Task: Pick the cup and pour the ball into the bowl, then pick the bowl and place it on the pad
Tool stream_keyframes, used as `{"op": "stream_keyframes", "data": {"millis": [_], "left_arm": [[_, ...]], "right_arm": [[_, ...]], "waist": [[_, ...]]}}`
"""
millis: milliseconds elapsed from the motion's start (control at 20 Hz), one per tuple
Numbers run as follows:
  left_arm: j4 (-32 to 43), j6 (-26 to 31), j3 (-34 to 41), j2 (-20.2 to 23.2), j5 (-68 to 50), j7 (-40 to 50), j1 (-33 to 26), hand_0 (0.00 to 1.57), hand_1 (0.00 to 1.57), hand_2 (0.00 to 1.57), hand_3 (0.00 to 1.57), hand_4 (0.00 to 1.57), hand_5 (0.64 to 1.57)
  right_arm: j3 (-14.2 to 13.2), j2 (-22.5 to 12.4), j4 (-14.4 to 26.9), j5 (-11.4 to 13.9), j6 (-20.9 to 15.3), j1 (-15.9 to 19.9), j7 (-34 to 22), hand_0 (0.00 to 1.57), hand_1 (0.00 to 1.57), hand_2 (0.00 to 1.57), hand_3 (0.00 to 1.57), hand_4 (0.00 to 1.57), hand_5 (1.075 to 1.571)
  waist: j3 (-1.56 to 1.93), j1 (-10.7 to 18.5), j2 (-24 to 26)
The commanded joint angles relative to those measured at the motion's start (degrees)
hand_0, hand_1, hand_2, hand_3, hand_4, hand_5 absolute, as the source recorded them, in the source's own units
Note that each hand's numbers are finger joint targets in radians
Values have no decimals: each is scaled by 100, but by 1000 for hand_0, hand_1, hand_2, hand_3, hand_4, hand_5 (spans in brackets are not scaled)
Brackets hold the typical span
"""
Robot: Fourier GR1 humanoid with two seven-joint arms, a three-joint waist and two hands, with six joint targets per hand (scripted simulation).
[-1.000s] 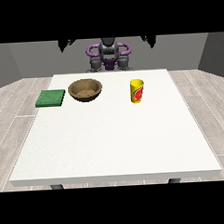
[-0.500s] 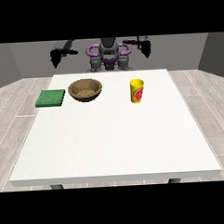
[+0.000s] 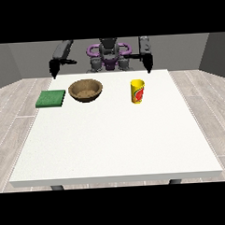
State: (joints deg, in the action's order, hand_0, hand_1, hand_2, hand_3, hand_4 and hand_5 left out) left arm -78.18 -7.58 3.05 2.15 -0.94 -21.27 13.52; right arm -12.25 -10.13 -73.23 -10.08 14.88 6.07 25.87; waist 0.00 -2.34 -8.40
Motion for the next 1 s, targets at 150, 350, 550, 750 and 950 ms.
{"op": "stream_keyframes", "data": {"millis": [150,350,550,750,950], "left_arm": [[1243,155,922,564,-320,-969,1038,0,0,0,0,0,1466],[1800,54,997,612,-330,-925,1565,0,0,0,0,0,1428],[2406,299,1057,737,-357,-1426,1573,0,0,0,0,0,1413],[3014,375,1341,903,-531,-1775,1977,0,0,0,0,0,1403],[3100,-93,1289,739,-360,-1965,2218,0,0,0,0,0,1394]], "right_arm": [[-116,-257,238,-109,360,616,510,0,0,0,0,0,1548],[-115,-148,885,47,276,840,963,0,0,0,0,0,1547],[-64,-145,1232,156,322,915,1178,0,0,0,0,0,1548],[-110,-261,1255,113,406,1097,1258,0,0,0,0,0,1546],[-211,-428,1711,156,618,1238,1778,0,0,0,0,0,1550]], "waist": [[-4,-366,-1103],[0,-320,-993],[-1,-253,-1085],[-2,-407,-1306],[2,-526,-1599]]}}
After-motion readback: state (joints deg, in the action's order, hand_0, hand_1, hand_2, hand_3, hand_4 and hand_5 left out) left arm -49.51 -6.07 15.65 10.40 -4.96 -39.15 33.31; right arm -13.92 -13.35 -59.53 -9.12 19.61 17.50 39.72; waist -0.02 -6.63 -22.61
